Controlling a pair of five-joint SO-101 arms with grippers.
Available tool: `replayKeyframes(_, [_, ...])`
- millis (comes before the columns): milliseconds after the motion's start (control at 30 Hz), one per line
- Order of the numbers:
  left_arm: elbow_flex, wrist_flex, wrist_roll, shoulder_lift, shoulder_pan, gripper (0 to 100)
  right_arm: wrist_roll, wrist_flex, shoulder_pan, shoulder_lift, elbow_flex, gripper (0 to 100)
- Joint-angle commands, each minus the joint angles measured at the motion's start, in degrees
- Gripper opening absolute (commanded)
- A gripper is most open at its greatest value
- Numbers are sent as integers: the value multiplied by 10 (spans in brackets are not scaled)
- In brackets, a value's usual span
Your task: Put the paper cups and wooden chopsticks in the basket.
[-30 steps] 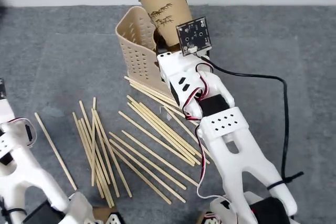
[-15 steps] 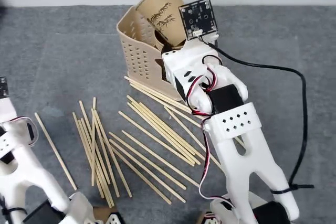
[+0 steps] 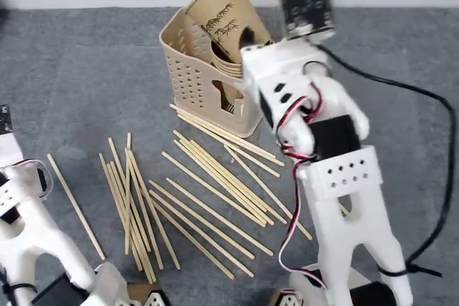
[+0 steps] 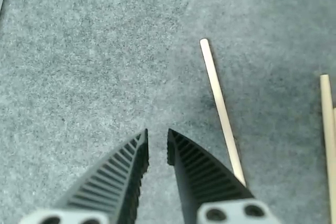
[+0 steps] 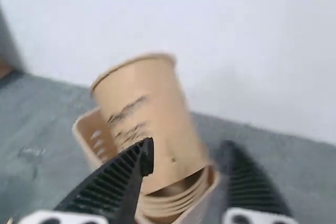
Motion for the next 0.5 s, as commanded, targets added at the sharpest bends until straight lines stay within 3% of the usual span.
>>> replayKeyframes(0, [-4, -10, 4, -18, 2, 69, -4, -29, 33, -29, -38, 12])
replayKeyframes(333, [-4, -8, 4, -17, 2, 69, -8, -33, 35, 126, -32, 9])
replayKeyframes(467, [-4, -9, 3, -17, 1, 69, -8, 32, 28, 164, -33, 9])
